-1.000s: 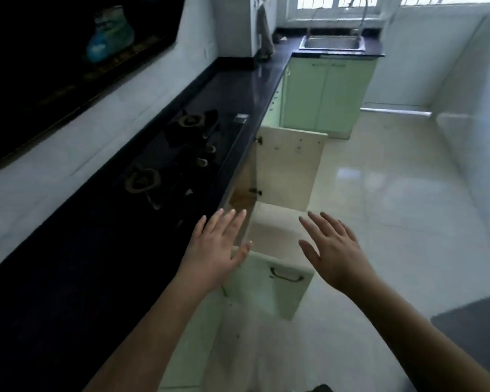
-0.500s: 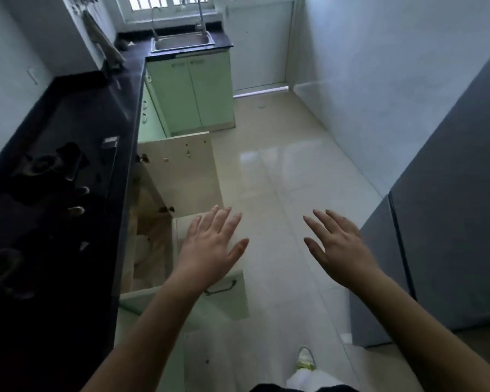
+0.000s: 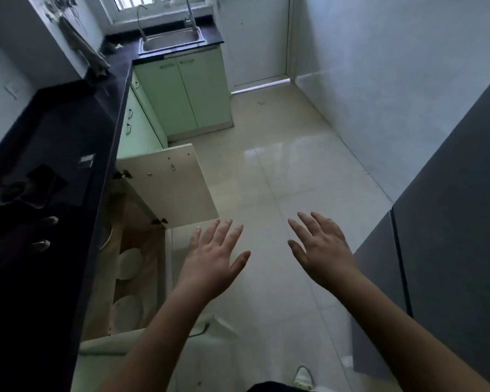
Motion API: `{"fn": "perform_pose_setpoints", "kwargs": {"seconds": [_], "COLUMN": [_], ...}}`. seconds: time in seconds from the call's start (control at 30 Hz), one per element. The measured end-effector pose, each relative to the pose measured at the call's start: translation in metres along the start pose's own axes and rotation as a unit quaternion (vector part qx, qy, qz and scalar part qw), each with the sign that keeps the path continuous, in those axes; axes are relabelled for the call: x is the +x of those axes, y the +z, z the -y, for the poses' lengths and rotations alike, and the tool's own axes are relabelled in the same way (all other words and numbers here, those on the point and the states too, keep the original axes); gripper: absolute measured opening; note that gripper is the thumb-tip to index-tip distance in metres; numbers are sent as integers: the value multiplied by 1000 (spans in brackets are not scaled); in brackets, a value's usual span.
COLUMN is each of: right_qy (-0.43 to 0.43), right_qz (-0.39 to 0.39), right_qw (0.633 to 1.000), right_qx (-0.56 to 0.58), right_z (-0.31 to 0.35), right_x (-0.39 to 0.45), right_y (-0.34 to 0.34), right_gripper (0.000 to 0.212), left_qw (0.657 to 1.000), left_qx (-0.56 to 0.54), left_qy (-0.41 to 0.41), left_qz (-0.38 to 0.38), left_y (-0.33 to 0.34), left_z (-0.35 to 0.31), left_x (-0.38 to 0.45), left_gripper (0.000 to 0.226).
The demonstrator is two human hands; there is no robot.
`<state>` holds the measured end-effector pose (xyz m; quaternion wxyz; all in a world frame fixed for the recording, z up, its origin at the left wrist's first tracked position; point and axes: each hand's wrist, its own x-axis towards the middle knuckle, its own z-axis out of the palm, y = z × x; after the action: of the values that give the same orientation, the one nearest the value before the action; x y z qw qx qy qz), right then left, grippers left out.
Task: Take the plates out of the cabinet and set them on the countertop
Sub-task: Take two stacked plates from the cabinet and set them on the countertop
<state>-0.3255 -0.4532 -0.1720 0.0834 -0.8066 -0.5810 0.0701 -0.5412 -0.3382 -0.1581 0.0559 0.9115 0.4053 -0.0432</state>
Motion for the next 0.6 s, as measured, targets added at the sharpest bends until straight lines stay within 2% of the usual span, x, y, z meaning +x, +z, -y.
{"fn": "perform_pose_setpoints", "kwargs": {"seconds": [0.2,0.4,0.6], "right_qy": [-57,-94,-103], "right_qz": [6,23,41], "right_qw": [998,995,992], "right_qx": [-4,-21,-62], "right_z": [5,15,14], "right_x": [59,120,178], "right_y": [-4,2,-2], "right_gripper": [55,54,54], "left_qw": [999,997,995], "left_qx": [12,-3,-42], "left_qy": [-43,-73,-92], "left_qz": [-7,-10,-15], "left_y": [-3,0,1], "left_z": [13,56,89], "left_x": [34,77,137], "left_gripper": [66,65,65]}}
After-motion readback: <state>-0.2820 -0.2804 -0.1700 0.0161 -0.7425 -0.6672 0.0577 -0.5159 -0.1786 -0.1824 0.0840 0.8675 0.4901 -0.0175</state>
